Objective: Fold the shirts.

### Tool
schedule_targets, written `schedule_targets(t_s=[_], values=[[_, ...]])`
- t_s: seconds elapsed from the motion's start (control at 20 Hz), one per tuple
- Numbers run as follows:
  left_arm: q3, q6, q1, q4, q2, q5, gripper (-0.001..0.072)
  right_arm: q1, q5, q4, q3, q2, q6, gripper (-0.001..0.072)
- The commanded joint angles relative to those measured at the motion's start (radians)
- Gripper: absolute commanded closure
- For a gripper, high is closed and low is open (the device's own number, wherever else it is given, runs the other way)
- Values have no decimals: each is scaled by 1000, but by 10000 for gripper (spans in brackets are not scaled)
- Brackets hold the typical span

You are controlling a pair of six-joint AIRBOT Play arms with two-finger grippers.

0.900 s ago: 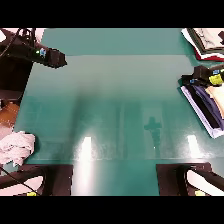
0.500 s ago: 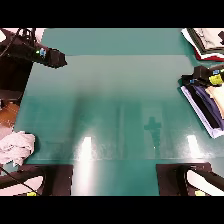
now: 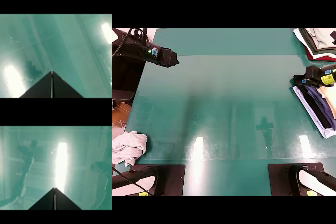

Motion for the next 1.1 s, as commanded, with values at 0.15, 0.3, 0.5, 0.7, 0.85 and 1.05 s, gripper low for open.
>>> schedule_targets(t_s=[0.15,0.3,0.5,0.7,0.85,1.05], values=[[-72,-111,0,433,150,-285,686,1,3,0,0,1,-21,699],[-351,-190,0,586,341,-309,683,1,11,0,0,1,-38,699],[-761,-327,0,674,513,-321,105,1,12,0,0,1,-56,699],[-1019,-420,0,757,537,-305,105,1,13,0,0,1,-82,699],[-1147,-491,0,783,536,-234,105,1,13,0,0,1,-90,699],[-1196,-528,0,790,536,-185,108,1,13,0,0,1,-90,699]])
